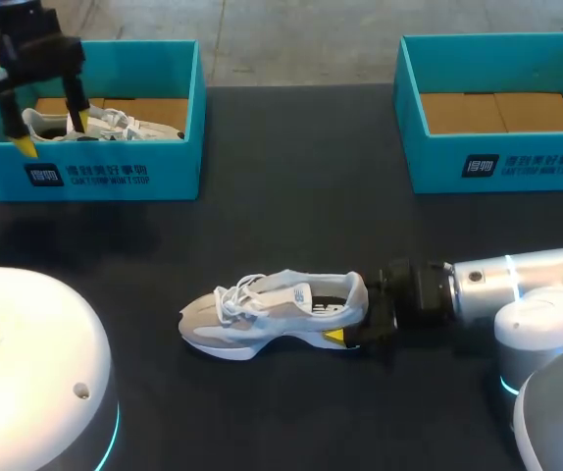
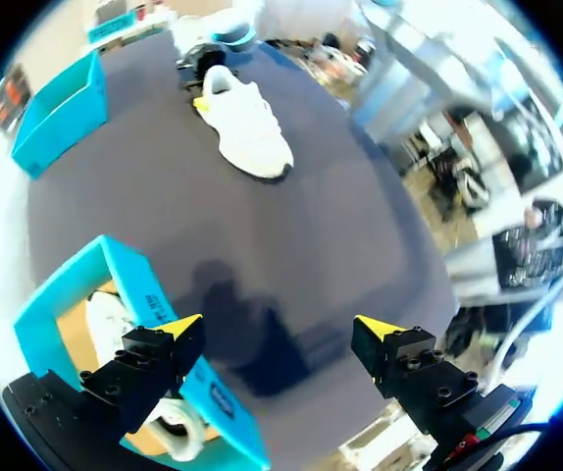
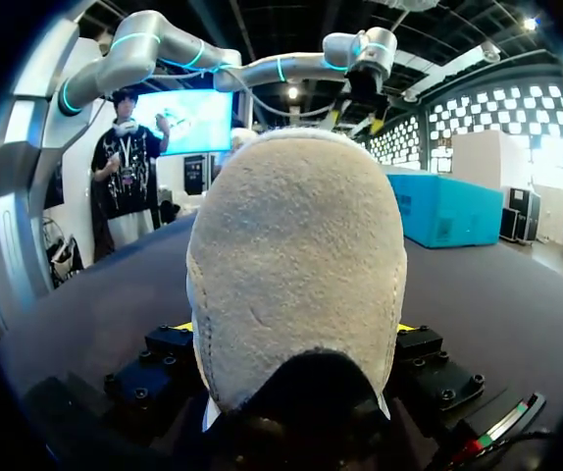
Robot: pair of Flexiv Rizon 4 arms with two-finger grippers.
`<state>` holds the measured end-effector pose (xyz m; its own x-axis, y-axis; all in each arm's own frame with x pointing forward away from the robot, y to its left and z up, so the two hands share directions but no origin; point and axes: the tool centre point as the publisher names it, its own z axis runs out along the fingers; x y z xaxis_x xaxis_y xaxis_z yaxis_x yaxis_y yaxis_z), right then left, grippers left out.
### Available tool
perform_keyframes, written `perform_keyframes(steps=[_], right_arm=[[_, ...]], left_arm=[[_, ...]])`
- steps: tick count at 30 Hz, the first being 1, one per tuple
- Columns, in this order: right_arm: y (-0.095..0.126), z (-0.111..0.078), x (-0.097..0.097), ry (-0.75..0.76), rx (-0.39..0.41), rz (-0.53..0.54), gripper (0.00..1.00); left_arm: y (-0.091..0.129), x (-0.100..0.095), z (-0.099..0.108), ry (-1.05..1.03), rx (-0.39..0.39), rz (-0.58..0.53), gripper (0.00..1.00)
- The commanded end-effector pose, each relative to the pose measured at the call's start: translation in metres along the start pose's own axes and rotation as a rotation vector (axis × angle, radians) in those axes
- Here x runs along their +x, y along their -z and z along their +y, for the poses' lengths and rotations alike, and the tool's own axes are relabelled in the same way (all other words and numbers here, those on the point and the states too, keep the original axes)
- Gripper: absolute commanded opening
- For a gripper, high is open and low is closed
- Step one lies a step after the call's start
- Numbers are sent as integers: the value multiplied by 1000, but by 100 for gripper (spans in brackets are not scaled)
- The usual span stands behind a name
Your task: Take the shoe out of the shoebox, open the shoe tongue, remove and reinsert the insole, then place the shoe into the shoebox
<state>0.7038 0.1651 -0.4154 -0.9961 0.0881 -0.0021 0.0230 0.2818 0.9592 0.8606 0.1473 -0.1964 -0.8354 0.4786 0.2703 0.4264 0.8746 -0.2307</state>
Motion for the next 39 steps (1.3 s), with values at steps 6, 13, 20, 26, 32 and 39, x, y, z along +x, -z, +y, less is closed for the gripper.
perform_keyframes(steps=[6, 13, 20, 26, 32, 39], right_arm=[[0, 1, 1, 0, 3, -2, 0], [0, 1, 1, 0, 3, -2, 0], [0, 1, 1, 0, 3, -2, 0], [0, 1, 1, 0, 3, -2, 0], [0, 1, 1, 0, 3, -2, 0], [0, 1, 1, 0, 3, -2, 0]], left_arm=[[-23, 46, -60, 645, -62, -237, 100], [-45, 43, -74, 1040, 57, -206, 100], [-52, 42, -83, 1067, 22, -228, 100], [-52, 42, -83, 1067, 22, -228, 100], [-57, 43, -86, 1121, 43, -230, 100], [-82, 64, -130, 1485, -28, -264, 100]])
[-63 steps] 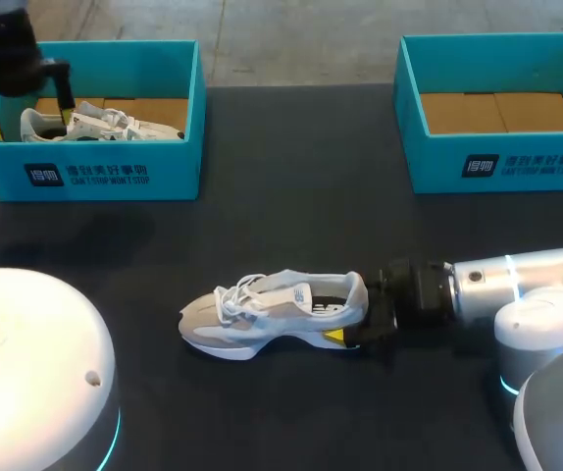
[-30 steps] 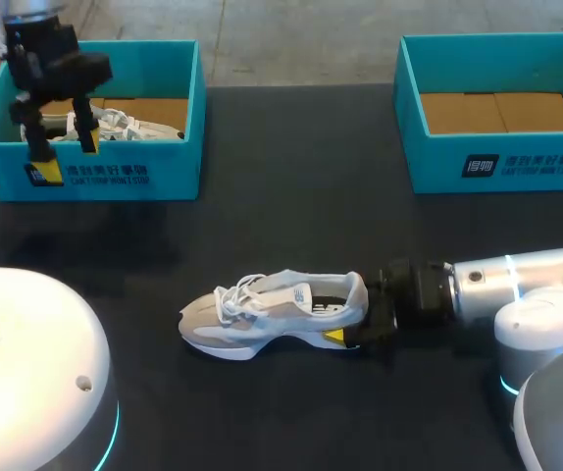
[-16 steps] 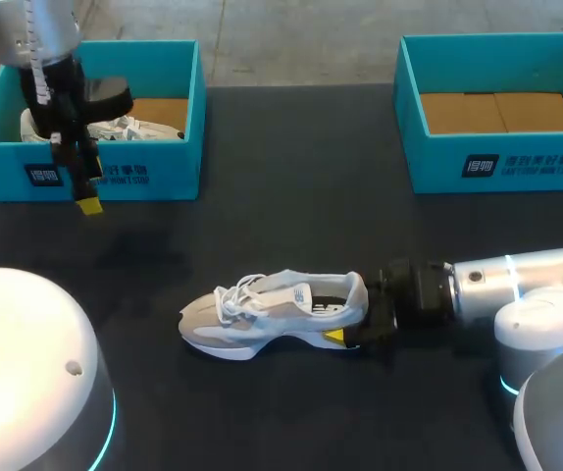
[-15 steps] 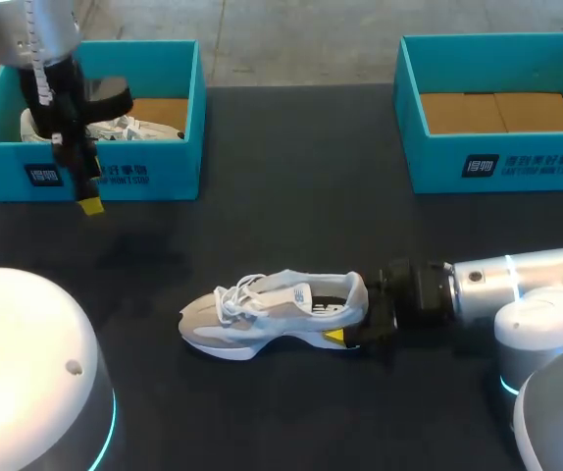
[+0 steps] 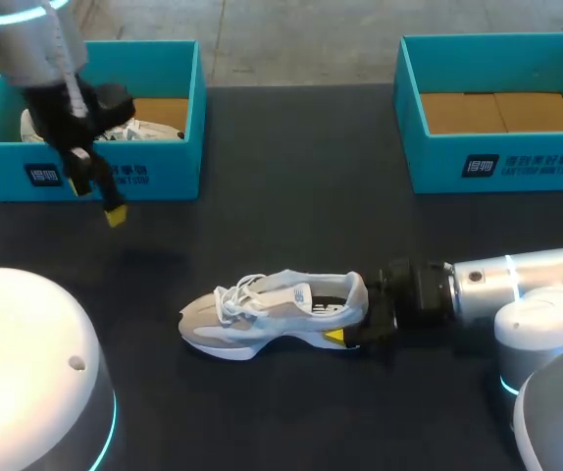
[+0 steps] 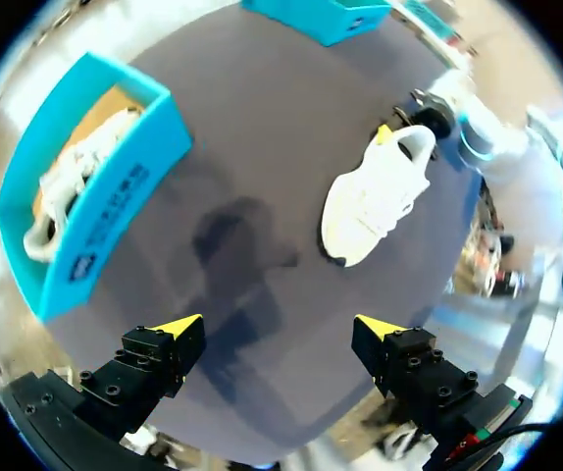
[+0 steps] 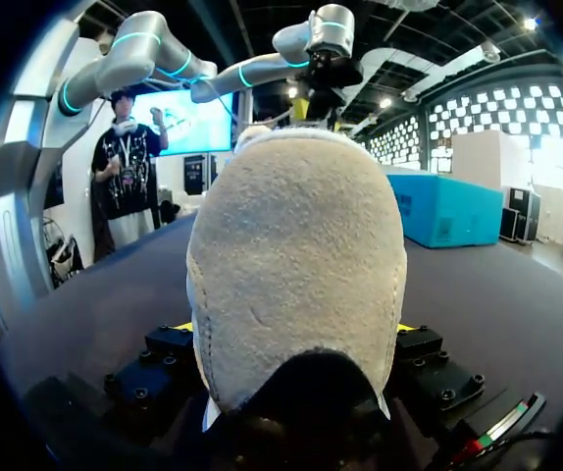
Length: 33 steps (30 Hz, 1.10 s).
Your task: Take the shoe out of the shoebox, open the shoe tongue, remove and reinsert the insole, then place the shoe into the shoebox
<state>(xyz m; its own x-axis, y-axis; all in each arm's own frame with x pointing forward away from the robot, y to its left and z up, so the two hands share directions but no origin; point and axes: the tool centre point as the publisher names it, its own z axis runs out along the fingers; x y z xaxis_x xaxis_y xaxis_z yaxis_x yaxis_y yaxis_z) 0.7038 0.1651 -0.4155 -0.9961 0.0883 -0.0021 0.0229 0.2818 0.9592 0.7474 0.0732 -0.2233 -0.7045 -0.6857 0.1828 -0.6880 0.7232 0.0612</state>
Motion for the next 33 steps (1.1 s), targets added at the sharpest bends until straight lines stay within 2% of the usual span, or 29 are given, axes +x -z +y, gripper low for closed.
perform_keyframes(steps=[1, 5, 7, 19, 24, 25, 33], right_arm=[[0, 1, 1, 0, 3, -2, 0], [0, 1, 1, 0, 3, -2, 0], [0, 1, 1, 0, 3, -2, 0], [0, 1, 1, 0, 3, -2, 0], [0, 1, 1, 0, 3, -2, 0], [0, 1, 1, 0, 3, -2, 0], [0, 1, 1, 0, 3, -2, 0]], left_arm=[[-8, 31, 6, 280, -29, -92, 100], [-9, 43, 6, 380, -12, -80, 100], [-12, 48, 5, 407, -45, -53, 100], [-33, 96, -16, 572, -66, 30, 100], [-42, 116, -30, 604, -88, -3, 100], [-43, 120, -33, 591, -62, -42, 100], [-43, 120, -33, 591, -62, -42, 100]])
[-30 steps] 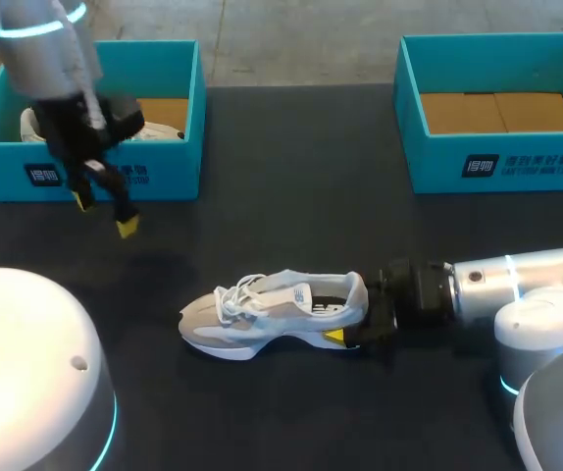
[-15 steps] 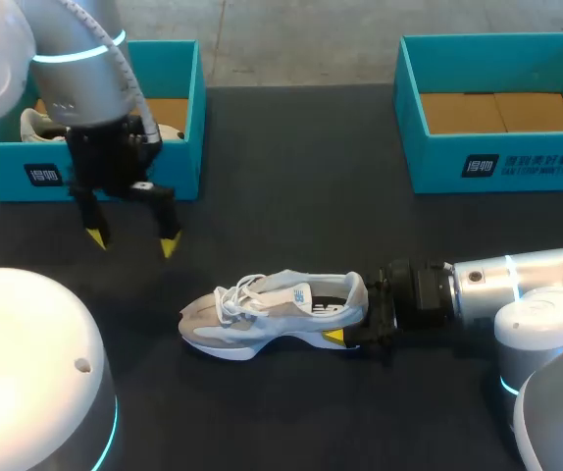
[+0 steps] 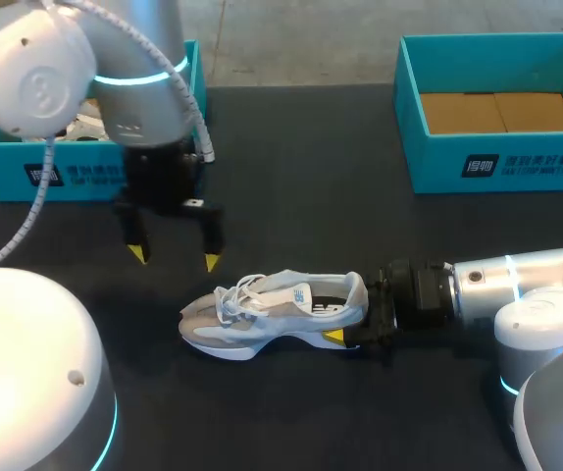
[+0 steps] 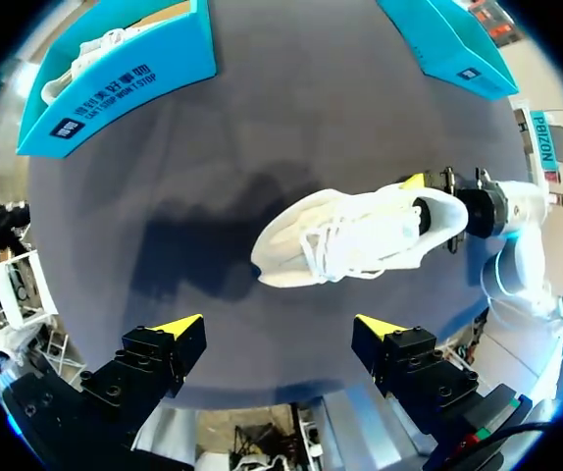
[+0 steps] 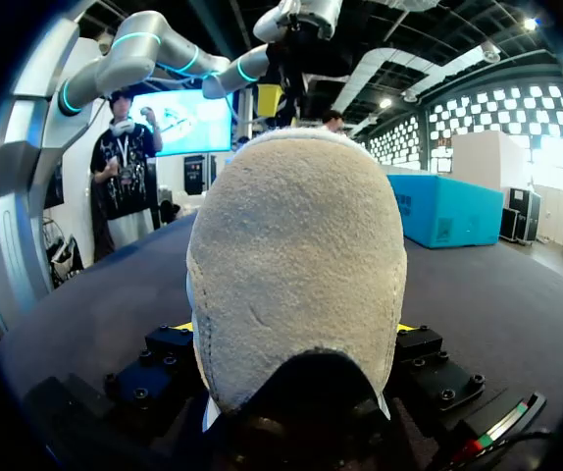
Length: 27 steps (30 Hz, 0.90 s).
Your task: Take the shoe out of the shoebox, open the shoe tongue, remove and reinsert the insole, then place the shoe into the shoebox
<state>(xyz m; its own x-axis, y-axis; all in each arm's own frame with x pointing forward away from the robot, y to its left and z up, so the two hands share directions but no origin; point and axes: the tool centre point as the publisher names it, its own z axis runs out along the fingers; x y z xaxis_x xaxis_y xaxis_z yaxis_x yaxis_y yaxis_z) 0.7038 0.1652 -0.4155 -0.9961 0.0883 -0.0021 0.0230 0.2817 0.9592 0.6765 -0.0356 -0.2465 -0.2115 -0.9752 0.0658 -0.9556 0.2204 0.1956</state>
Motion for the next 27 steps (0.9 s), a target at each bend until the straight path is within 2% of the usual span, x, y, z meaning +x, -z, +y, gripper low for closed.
perform_keyframes(steps=[1, 7, 12, 17, 27], right_arm=[[0, 1, 1, 0, 3, -2, 0], [0, 1, 1, 0, 3, -2, 0], [0, 1, 1, 0, 3, -2, 0], [0, 1, 1, 0, 3, -2, 0], [0, 1, 1, 0, 3, -2, 0]], left_arm=[[1, 0, -1, 0, -3, -4, 100], [1, 0, -1, 0, -3, -4, 100], [-7, 28, -6, 72, -64, 15, 100], [-14, 57, 0, 112, -14, -18, 100], [-31, 95, -14, 189, -15, -66, 100]])
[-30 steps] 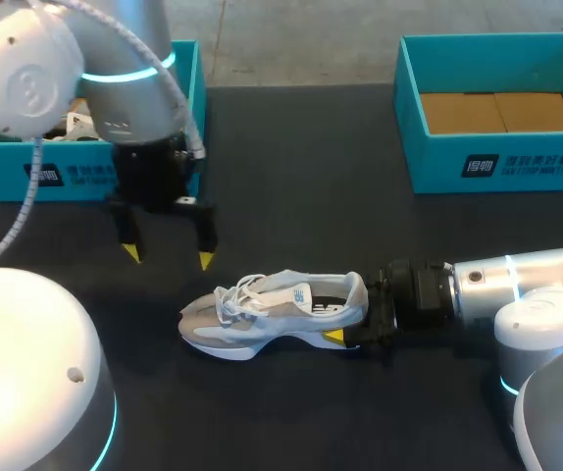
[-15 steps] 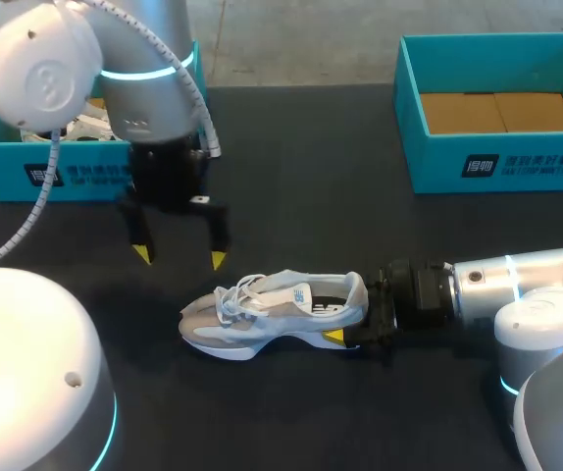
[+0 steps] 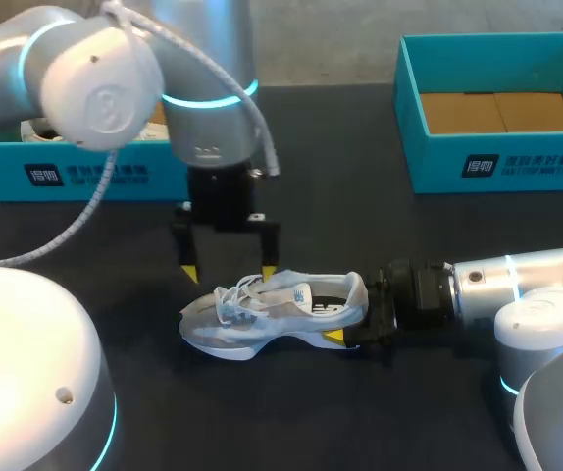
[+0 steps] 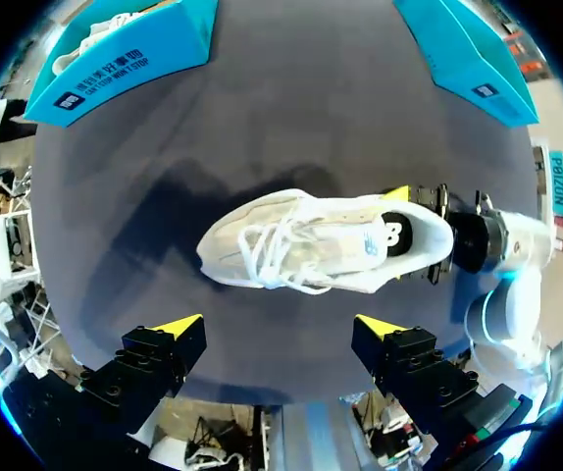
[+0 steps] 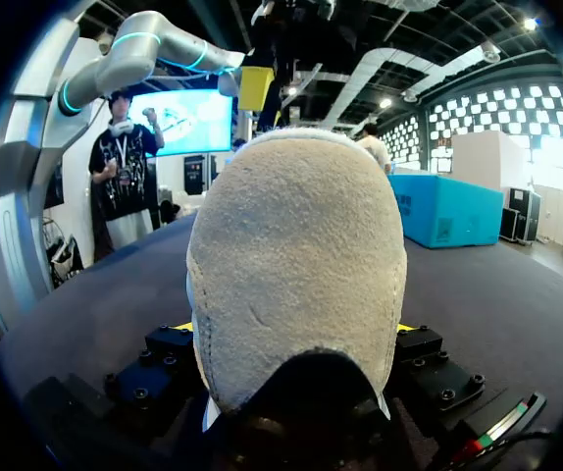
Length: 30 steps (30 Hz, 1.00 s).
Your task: Take the shoe out of the shoebox, open the shoe tongue, remove and reinsert the insole, then place the shoe into the shoebox
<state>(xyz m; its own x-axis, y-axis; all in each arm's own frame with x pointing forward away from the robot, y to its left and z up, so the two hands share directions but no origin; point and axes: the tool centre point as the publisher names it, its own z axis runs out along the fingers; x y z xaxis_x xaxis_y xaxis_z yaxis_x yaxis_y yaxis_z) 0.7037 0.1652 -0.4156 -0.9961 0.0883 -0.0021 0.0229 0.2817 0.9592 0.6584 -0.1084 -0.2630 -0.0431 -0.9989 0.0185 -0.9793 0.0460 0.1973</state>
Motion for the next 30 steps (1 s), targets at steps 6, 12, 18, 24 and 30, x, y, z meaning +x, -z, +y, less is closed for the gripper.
perform_keyframes(steps=[6, 12, 18, 24, 30], right_arm=[[0, 1, 1, 0, 3, -2, 0], [0, 1, 1, 0, 3, -2, 0], [0, 1, 1, 0, 3, -2, 0], [0, 1, 1, 0, 3, -2, 0], [0, 1, 1, 0, 3, -2, 0]], left_arm=[[-22, 39, -13, 26, 9, -114, 100], [-30, 50, -17, 45, 23, -139, 100], [-39, 63, -23, 72, 52, -171, 100], [-51, 74, -30, 102, 57, -207, 100], [-64, 80, -38, 119, 49, -230, 100]])
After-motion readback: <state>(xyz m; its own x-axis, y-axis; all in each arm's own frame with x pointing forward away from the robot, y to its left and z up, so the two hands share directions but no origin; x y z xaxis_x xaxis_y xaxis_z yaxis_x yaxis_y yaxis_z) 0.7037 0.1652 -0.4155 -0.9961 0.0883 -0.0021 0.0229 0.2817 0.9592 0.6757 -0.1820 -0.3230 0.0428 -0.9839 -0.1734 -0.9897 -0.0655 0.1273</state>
